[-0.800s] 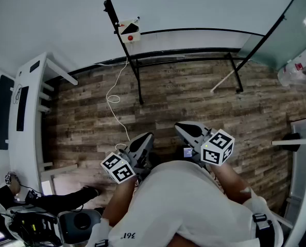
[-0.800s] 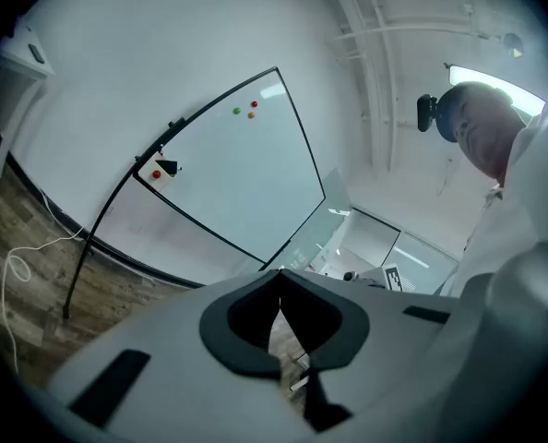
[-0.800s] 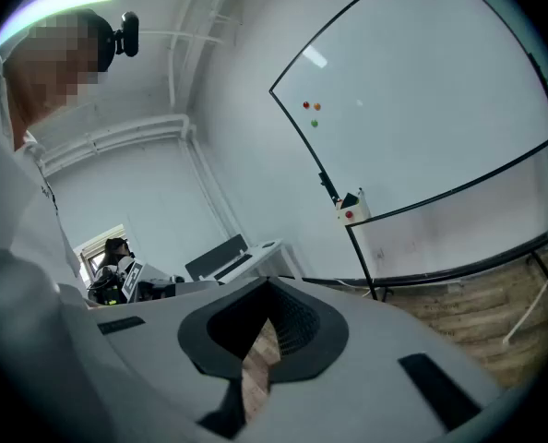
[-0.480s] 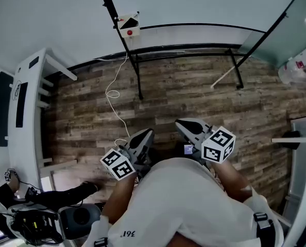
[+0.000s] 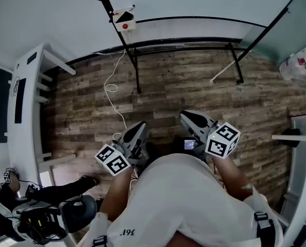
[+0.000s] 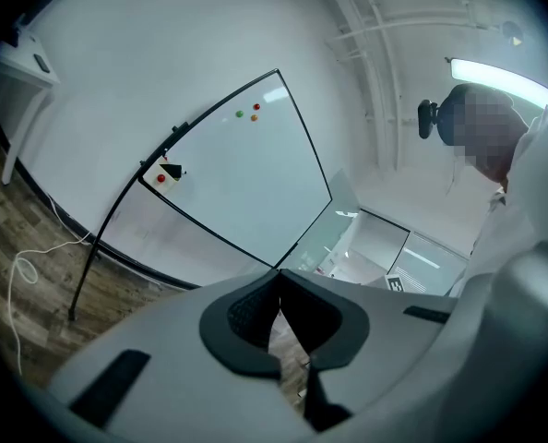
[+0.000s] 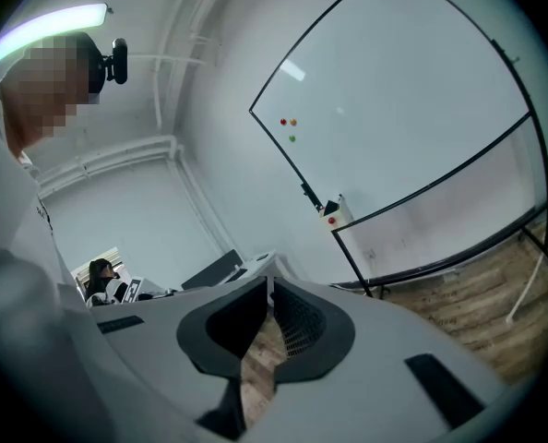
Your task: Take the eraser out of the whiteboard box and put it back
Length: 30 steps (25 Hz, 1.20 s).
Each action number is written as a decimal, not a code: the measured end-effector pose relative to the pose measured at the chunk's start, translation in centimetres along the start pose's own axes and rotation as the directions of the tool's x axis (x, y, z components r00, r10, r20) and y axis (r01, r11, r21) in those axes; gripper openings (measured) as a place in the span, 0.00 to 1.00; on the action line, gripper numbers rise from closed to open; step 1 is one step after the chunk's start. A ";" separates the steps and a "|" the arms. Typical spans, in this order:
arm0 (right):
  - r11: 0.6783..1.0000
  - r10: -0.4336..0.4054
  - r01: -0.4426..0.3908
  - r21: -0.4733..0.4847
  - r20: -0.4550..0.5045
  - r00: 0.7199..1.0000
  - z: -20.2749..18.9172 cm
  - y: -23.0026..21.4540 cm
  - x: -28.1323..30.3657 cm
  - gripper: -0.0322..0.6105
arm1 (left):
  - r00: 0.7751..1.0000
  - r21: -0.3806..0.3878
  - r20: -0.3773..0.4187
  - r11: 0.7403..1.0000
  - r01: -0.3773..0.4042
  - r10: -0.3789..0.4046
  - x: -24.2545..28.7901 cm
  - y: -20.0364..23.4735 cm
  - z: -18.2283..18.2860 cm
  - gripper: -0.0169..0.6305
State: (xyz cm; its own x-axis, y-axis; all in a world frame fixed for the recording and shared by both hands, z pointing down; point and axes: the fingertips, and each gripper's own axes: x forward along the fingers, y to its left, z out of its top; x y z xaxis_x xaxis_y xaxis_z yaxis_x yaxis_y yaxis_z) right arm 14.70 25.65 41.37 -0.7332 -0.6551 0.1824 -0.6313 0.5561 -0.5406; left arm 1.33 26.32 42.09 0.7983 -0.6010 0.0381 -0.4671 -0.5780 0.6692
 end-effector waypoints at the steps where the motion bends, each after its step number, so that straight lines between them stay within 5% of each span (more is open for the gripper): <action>1: 1.000 -0.004 0.004 -0.001 0.004 1.000 0.1 -0.3 -0.3 0.09 | 1.000 0.004 0.004 1.000 -0.007 0.007 0.1 0.0 0.0 0.04; 12: 0.999 0.022 -0.023 0.023 0.015 1.000 0.9 -3.9 -2.5 0.20 | 0.997 -0.002 0.036 0.998 -0.062 0.062 2.9 -0.8 -1.6 0.04; 30: 0.994 0.080 -0.077 0.076 -0.039 0.996 0.6 -6.8 -1.6 0.20 | 0.994 -0.025 0.045 0.995 -0.100 0.101 5.2 -0.5 -3.1 0.04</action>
State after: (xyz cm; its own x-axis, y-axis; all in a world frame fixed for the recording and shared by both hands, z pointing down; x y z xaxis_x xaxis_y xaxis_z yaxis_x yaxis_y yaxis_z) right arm 20.32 22.64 44.29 -0.7908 -0.5879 0.1702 -0.5517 0.5642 -0.6143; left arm 6.89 25.22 44.26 0.7292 -0.6806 0.0715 -0.5343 -0.5010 0.6808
